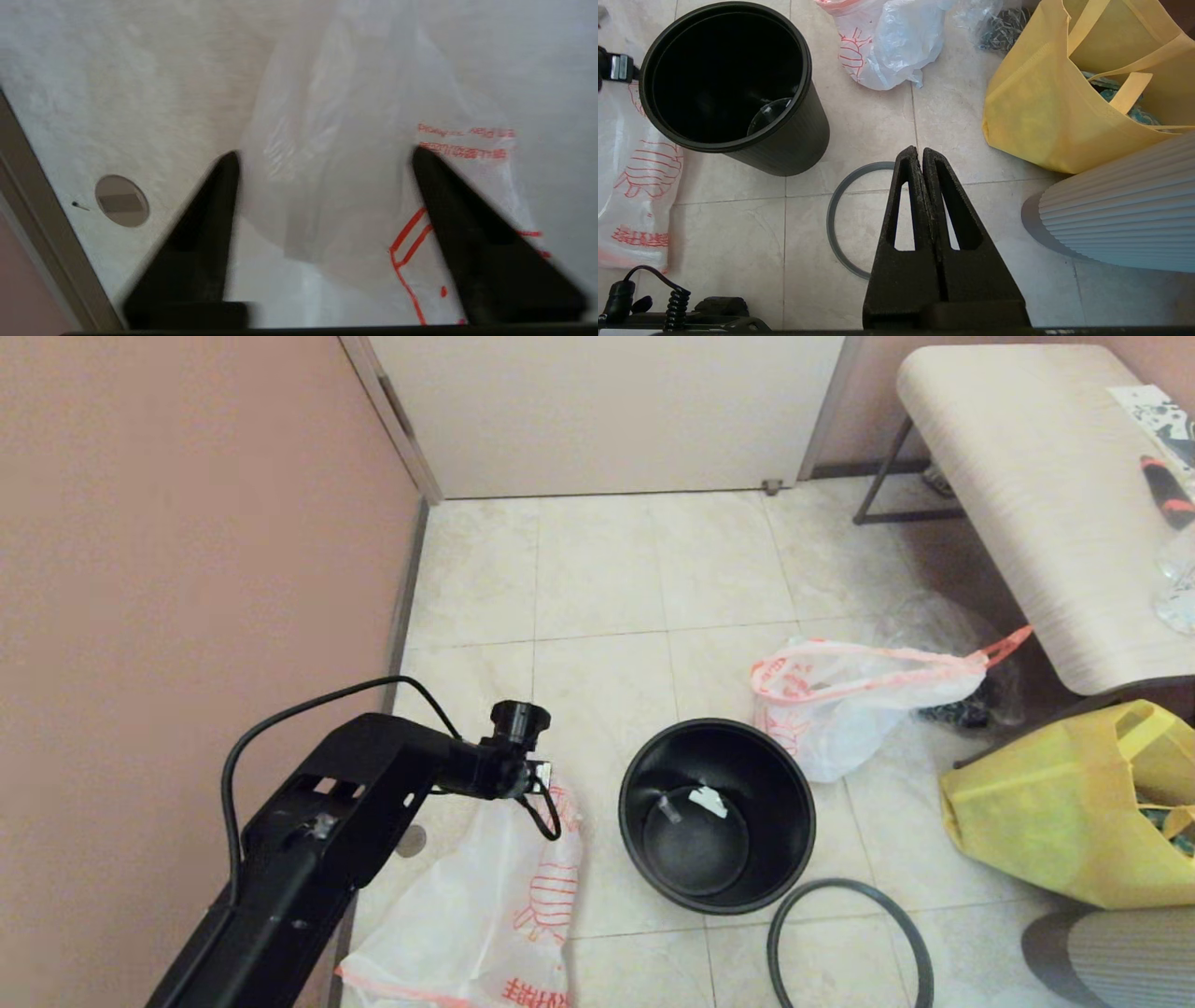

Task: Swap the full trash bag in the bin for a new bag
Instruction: Pick up a new trash bag

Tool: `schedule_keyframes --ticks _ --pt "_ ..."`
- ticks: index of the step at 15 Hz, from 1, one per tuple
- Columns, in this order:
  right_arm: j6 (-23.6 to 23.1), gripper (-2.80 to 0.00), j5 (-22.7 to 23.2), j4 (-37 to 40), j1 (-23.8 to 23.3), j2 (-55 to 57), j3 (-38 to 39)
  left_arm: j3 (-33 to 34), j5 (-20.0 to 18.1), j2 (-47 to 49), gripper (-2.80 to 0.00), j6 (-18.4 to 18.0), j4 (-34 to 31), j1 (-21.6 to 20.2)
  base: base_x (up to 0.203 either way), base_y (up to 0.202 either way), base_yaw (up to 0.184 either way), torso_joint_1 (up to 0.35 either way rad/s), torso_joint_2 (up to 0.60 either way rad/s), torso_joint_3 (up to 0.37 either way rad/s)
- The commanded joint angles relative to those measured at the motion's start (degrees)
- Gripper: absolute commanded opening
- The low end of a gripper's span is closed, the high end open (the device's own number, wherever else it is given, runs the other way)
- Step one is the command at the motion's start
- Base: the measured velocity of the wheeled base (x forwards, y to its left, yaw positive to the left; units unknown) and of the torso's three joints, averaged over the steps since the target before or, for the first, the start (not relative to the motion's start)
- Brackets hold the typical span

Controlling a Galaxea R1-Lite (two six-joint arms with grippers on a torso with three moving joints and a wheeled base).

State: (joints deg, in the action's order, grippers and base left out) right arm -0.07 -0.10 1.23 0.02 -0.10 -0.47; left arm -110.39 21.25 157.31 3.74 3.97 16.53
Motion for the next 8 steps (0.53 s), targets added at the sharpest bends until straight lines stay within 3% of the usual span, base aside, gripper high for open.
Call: schedule_keyframes --ticks 1,5,8 --pt "-0.01 -2.8 0.01 0.0 0.06 0.01 0.03 -0.97 0.2 2.3 -2.8 -0.21 0.59 -0.09 0.0 0.0 0.0 0.0 0.0 0.0" --pt "-0.01 -2.8 0.01 0.0 0.06 0.01 0.03 -0.39 0.08 2.29 -2.8 0.19 3.64 0.37 0.0 0.0 0.0 0.0 0.0 0.0" --pt "-0.01 -2.8 0.01 0.0 0.06 0.01 0.03 5.6 0.14 -5.05 -2.8 5.8 0.52 2.56 0.0 0.0 0.0 0.0 0.0 0.0"
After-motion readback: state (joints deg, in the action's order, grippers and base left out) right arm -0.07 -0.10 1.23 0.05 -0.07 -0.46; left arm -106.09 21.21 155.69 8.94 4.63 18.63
